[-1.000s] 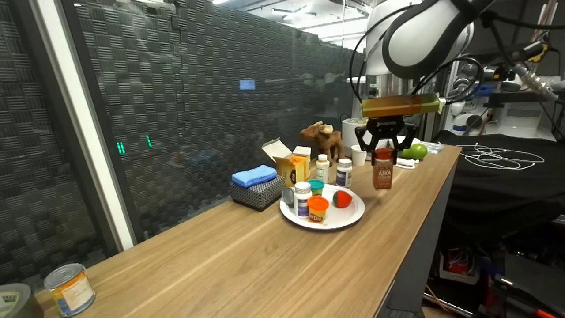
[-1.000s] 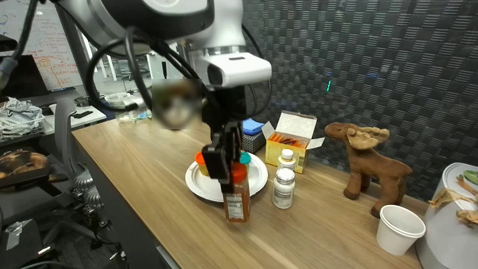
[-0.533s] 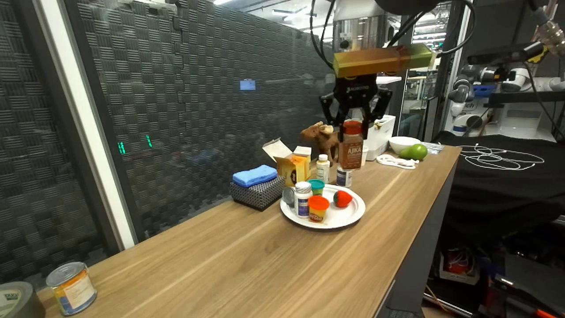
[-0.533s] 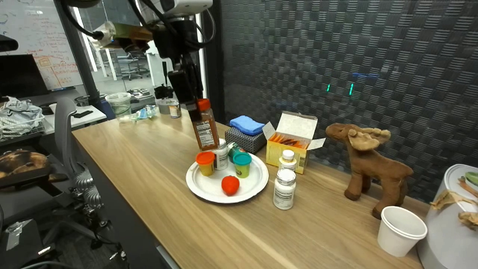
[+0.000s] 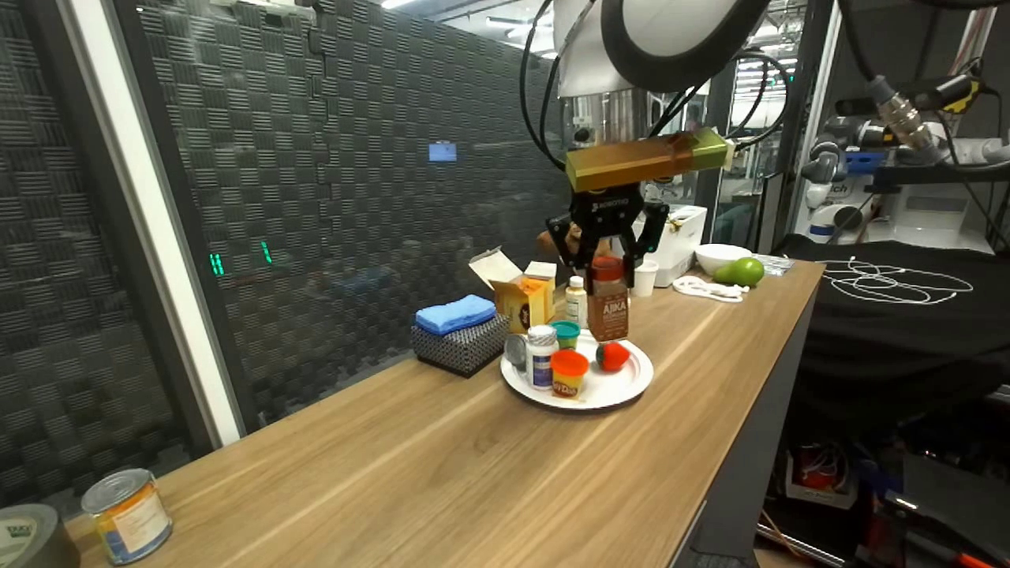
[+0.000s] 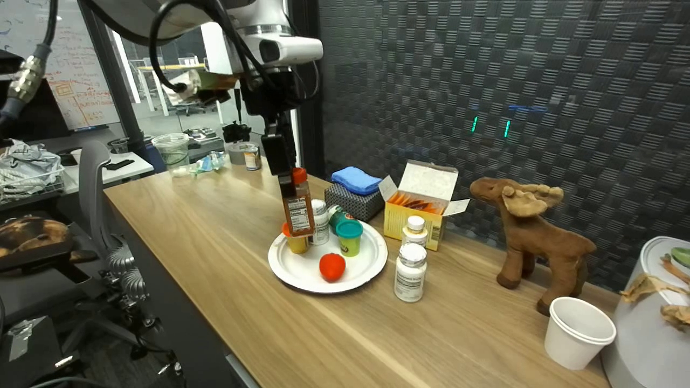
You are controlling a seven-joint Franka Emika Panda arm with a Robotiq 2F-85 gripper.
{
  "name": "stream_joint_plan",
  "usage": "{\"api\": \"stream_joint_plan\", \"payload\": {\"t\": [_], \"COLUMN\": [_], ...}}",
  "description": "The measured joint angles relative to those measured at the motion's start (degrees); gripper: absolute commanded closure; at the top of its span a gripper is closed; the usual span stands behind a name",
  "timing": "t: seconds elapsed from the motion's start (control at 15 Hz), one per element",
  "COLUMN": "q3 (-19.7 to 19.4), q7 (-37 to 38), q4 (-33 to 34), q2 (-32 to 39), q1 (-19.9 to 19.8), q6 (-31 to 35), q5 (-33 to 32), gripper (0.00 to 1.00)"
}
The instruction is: Pick up all the objects surrounding the white plate and arrange them on the plate
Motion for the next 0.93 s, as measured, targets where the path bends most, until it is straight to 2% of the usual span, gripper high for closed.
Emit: {"api": "stream_joint_plan", "payload": {"t": [0.53,0.93], "q3": [-1.7,-2.8], "q7": [0.0,-1.1], "q4": [1.2,1.9], "q2": [5.4,8.5], "q1": [0.0,0.0], "q6": [3.2,6.5], "q5": [0.5,4.4], "gripper": [0.75,0.75]}}
